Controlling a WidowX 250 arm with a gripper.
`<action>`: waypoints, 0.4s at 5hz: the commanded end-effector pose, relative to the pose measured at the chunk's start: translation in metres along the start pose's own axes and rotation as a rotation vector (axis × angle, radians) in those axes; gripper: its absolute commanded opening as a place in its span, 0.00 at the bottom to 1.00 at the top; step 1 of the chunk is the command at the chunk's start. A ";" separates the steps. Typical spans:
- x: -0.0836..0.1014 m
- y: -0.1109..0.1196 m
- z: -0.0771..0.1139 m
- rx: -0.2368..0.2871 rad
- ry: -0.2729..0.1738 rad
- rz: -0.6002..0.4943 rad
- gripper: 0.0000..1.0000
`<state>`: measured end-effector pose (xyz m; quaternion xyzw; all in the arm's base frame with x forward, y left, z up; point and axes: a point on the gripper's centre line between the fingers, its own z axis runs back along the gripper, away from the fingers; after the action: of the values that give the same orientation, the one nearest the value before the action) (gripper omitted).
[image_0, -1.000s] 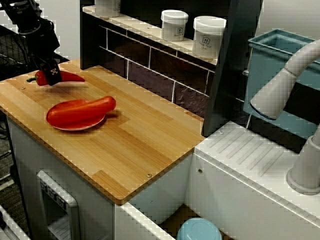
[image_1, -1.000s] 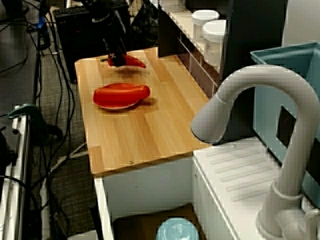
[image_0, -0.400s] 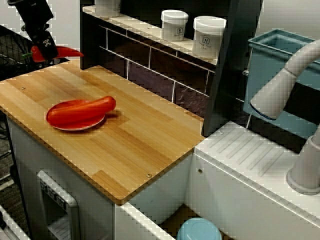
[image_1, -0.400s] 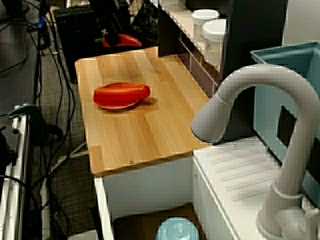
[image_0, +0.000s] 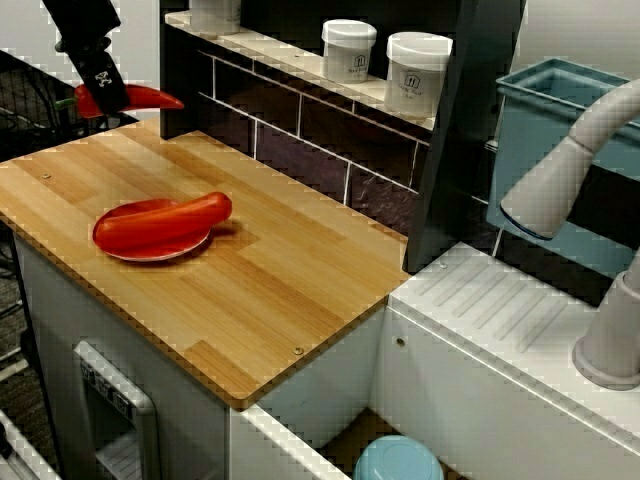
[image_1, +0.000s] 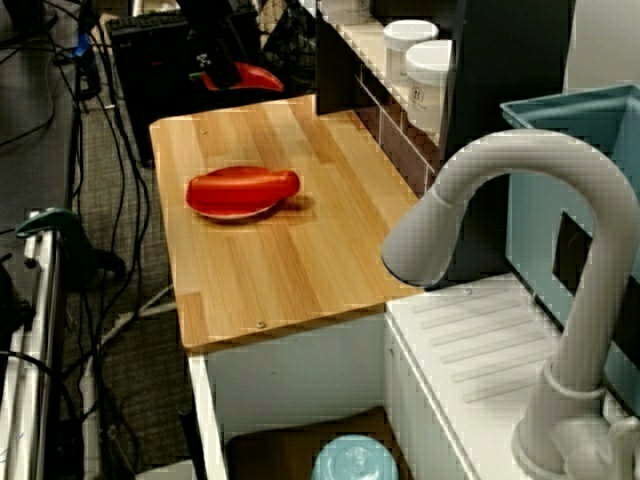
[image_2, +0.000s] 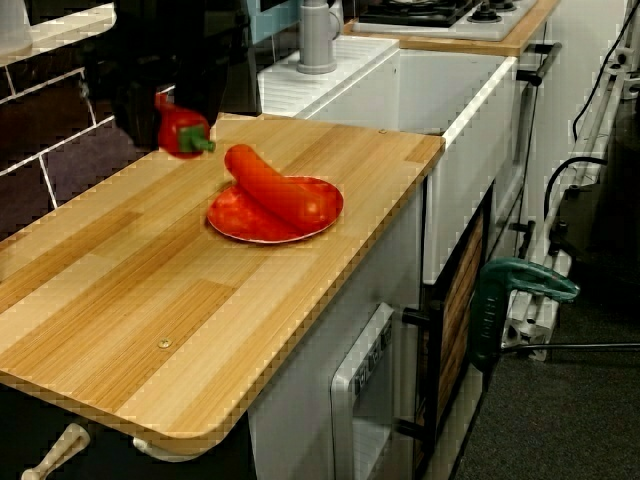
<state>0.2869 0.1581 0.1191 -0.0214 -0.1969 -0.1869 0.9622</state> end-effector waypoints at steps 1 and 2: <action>0.001 -0.044 0.029 0.045 -0.034 -0.137 0.00; 0.004 -0.067 0.030 0.036 -0.029 -0.179 0.00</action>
<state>0.2658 0.0876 0.1332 -0.0053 -0.1991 -0.2666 0.9430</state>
